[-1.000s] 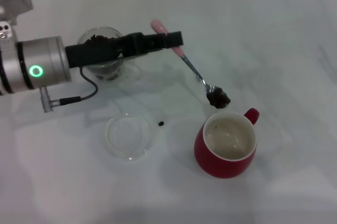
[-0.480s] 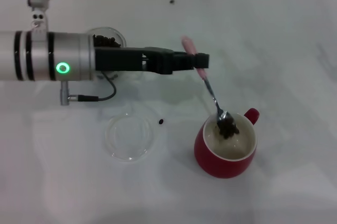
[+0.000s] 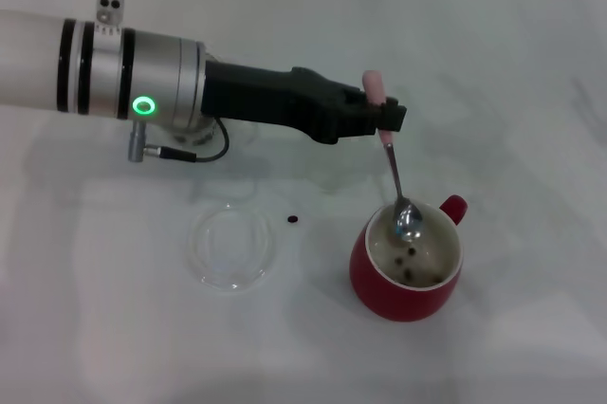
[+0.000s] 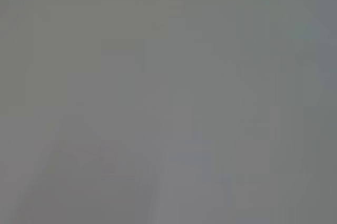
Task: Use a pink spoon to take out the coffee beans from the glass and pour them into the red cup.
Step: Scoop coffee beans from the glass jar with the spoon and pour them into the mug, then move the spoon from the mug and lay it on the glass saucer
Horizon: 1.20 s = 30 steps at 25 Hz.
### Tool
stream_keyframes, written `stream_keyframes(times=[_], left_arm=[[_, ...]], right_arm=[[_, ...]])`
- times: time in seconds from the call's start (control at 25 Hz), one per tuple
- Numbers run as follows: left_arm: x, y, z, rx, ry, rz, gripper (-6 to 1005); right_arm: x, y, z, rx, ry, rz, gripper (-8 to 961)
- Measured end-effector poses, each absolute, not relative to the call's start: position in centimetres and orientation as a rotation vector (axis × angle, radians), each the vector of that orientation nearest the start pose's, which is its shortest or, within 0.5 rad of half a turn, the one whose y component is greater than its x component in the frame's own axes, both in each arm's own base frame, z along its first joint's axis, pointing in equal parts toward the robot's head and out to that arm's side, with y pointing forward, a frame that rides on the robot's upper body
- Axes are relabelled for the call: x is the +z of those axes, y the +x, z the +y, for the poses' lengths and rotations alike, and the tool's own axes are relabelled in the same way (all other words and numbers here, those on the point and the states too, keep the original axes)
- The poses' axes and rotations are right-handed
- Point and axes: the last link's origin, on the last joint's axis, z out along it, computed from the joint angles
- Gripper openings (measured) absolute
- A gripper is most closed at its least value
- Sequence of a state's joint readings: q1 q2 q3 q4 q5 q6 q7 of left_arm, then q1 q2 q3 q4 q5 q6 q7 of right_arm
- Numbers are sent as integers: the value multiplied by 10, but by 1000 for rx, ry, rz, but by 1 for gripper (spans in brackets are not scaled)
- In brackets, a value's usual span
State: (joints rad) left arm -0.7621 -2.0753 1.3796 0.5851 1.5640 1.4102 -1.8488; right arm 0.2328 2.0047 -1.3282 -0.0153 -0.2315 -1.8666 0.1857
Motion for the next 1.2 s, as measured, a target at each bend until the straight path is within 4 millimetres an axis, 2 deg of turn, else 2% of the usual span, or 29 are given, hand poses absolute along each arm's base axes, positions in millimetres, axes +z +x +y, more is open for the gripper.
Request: stream_keyframes(times=[0.36,0.52,0.64,0.72,0.84,1.0,1.2], left_arm=[[-67,-128,348,-745,-3099,-831,123],[-48,-135,346,-825,-3061,-850,125],[-28,-149,344,-879,-2996,-871,124],[-10,-164,340,-937,-2927,-899,124],[5,-184,333,-992,-2843,-950,124],[18,-215,320,-1039,-2715,-1037,123],[17,-245,300,-1048,-2617,-1109,125]], right_arm=[[66,339,223,921,-1496,44,756],[65,337,221,938,-1493,44,756],[65,335,219,969,-1492,47,756],[67,335,215,991,-1482,49,756],[69,334,210,1017,-1470,50,756],[73,335,203,1029,-1459,39,757],[75,338,197,1027,-1455,44,757]])
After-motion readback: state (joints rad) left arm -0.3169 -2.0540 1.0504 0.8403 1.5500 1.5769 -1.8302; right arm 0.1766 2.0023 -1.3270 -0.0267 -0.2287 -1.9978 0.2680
